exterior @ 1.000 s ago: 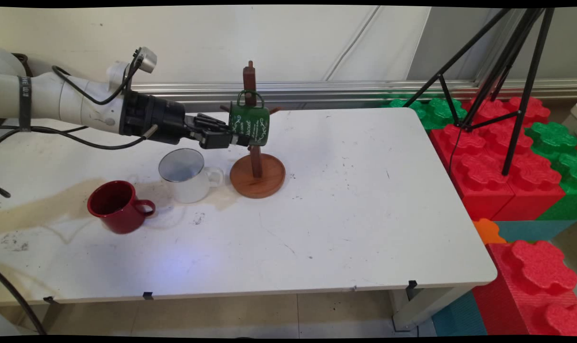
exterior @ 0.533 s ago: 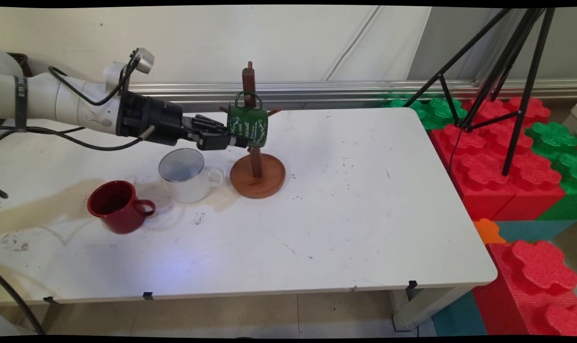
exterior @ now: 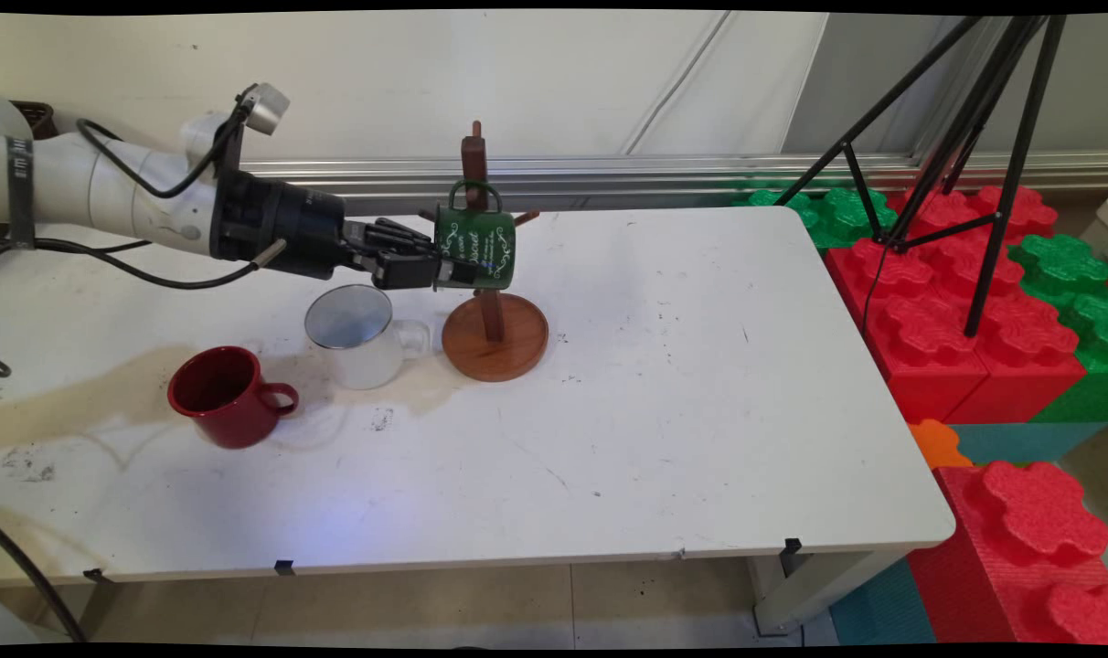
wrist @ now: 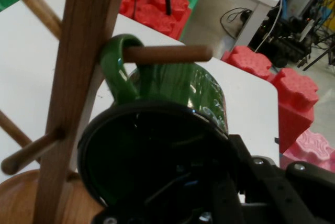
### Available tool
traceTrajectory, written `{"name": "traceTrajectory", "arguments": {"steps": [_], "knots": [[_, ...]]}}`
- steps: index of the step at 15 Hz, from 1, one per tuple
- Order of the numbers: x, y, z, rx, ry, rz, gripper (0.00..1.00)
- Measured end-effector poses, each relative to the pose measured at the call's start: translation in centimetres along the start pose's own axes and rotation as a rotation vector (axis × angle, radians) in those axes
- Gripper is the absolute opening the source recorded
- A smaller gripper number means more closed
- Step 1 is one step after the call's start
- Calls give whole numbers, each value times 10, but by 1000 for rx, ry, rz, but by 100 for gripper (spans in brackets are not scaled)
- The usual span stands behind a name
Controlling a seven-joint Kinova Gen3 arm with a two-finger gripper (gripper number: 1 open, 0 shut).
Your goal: Place the picked object on the table
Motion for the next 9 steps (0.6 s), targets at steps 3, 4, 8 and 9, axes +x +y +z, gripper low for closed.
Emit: {"name": "traceTrajectory", "arguments": {"steps": [3,4,8,9], "knots": [[3,7,-2,-22,5,8,0],[4,9,-3,-29,6,10,0],[7,17,-6,-51,10,18,0],[8,19,-7,-56,12,20,0]]}}
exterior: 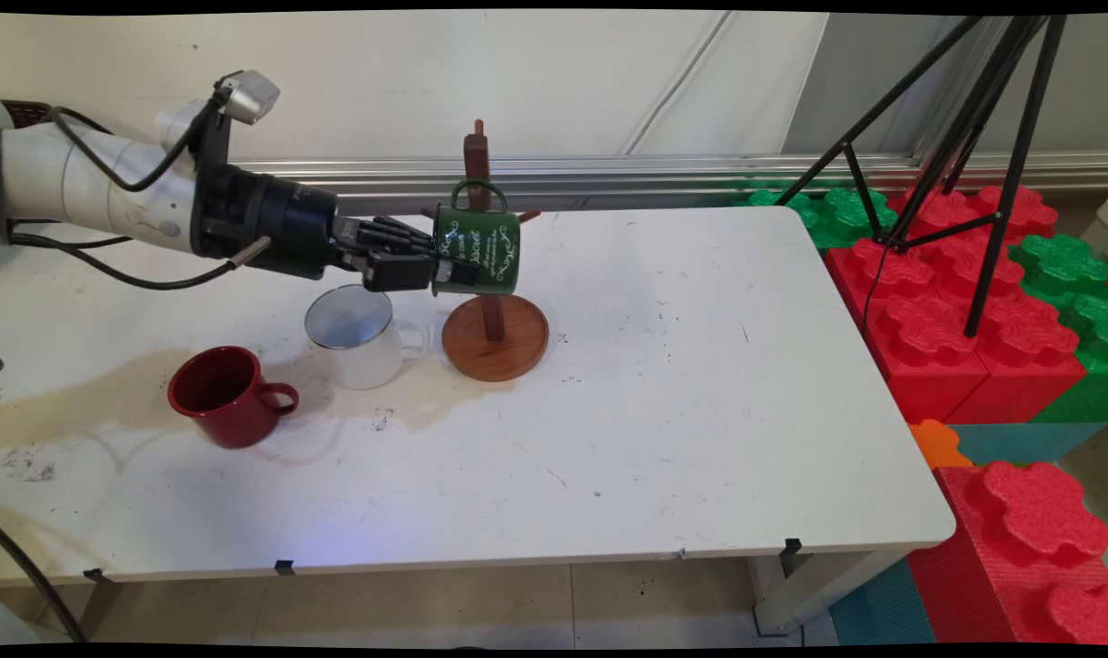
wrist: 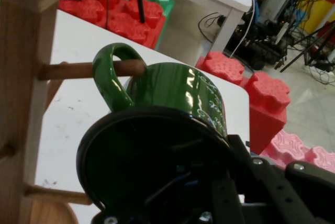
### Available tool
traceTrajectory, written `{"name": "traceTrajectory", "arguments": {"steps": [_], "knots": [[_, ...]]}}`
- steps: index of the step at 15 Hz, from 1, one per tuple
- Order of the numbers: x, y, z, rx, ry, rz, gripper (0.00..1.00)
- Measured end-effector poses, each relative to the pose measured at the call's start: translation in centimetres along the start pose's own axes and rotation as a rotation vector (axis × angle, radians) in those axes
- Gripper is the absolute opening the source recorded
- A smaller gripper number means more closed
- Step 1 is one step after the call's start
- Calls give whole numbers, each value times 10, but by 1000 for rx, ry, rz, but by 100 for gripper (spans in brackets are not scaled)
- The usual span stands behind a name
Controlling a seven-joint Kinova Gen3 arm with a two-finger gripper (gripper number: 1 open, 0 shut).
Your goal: Place the picked object on the table
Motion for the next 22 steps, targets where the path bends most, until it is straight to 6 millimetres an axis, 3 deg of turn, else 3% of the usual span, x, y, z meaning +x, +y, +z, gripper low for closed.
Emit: {"name": "traceTrajectory", "arguments": {"steps": [11,22], "knots": [[2,25,-10,-61,-20,26,0],[-10,37,-60,-40,-190,121,0]]}}
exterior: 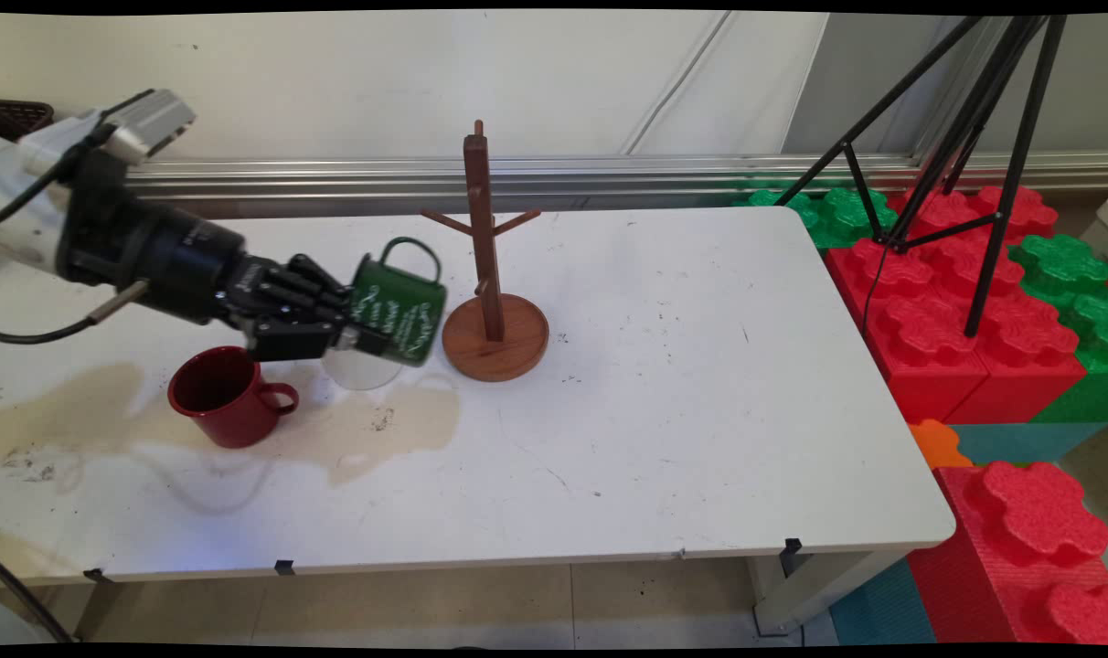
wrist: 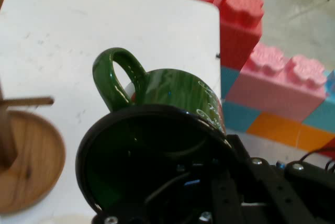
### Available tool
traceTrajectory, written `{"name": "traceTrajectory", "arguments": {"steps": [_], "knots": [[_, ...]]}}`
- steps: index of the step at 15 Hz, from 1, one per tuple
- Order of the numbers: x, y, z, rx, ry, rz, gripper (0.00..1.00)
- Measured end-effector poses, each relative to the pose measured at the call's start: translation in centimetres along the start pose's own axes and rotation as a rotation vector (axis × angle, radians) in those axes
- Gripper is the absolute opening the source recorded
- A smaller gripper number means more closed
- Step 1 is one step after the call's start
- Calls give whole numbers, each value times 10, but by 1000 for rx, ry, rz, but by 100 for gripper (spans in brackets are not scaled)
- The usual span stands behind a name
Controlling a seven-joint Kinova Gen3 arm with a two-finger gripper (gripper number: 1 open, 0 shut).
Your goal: Place the picked object on the table
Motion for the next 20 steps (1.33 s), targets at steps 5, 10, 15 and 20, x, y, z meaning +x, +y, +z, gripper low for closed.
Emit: {"name": "traceTrajectory", "arguments": {"steps": [5,10,15,20], "knots": [[-7,3,-28,41,-86,35,0],[-11,2,-55,103,-165,70,0],[-16,-7,-82,189,-259,126,0],[-21,-21,-102,262,-345,186,0]]}}
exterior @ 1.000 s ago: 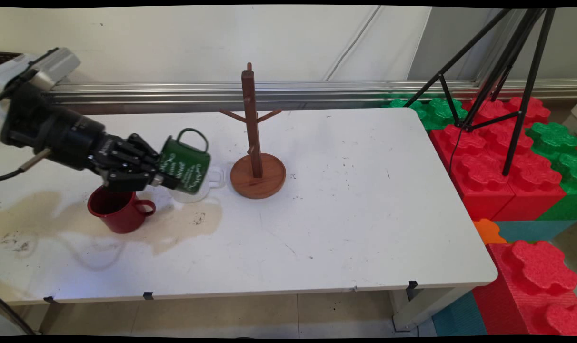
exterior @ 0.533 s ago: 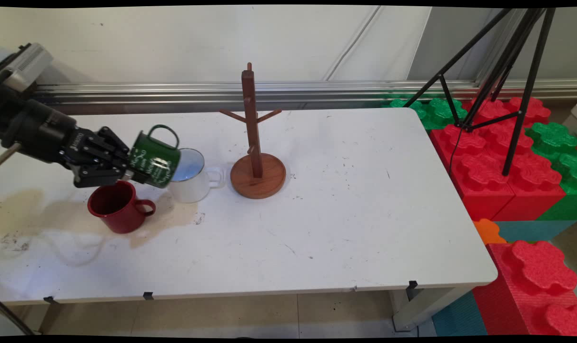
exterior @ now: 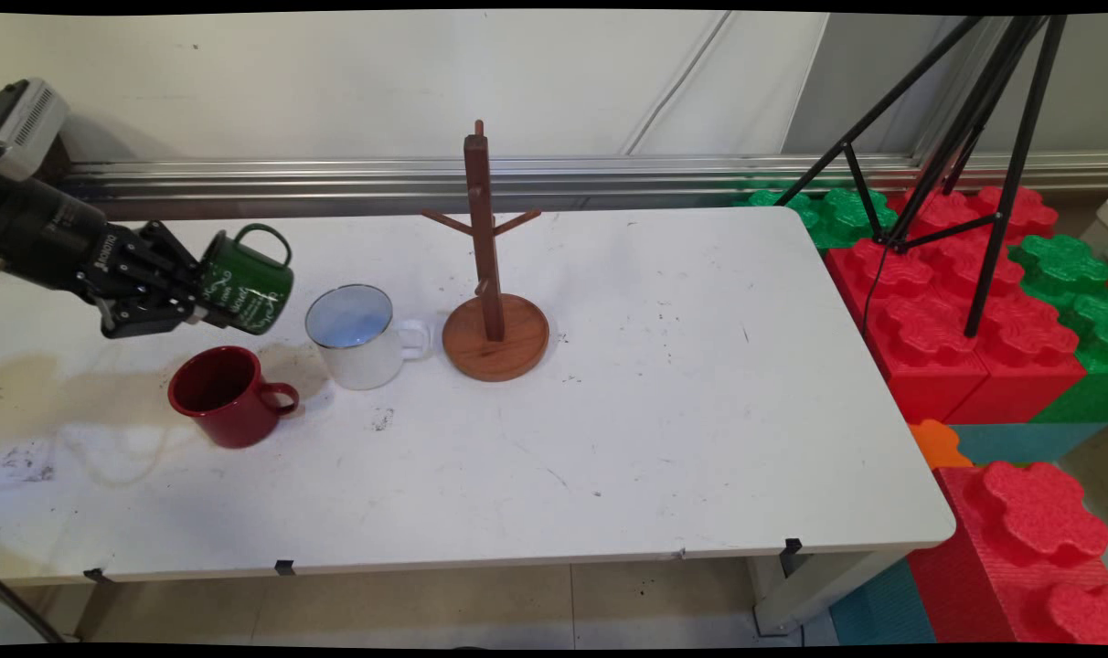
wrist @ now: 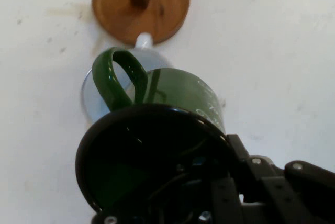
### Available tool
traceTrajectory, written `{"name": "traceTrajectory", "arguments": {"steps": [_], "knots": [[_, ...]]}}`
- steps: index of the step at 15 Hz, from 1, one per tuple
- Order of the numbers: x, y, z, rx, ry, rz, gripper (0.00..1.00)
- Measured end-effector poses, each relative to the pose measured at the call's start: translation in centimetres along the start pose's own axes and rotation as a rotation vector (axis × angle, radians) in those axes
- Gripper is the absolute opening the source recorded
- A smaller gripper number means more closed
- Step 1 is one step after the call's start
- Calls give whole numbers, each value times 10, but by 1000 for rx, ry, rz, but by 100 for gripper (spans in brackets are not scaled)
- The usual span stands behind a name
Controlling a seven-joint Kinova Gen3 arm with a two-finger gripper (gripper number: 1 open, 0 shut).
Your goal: Place the picked object on the table
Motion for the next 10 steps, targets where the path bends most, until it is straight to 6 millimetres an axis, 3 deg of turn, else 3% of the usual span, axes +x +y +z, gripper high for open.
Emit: {"name": "traceTrajectory", "arguments": {"steps": [10], "knots": [[-23,-32,0,81,-128,122,0]]}}
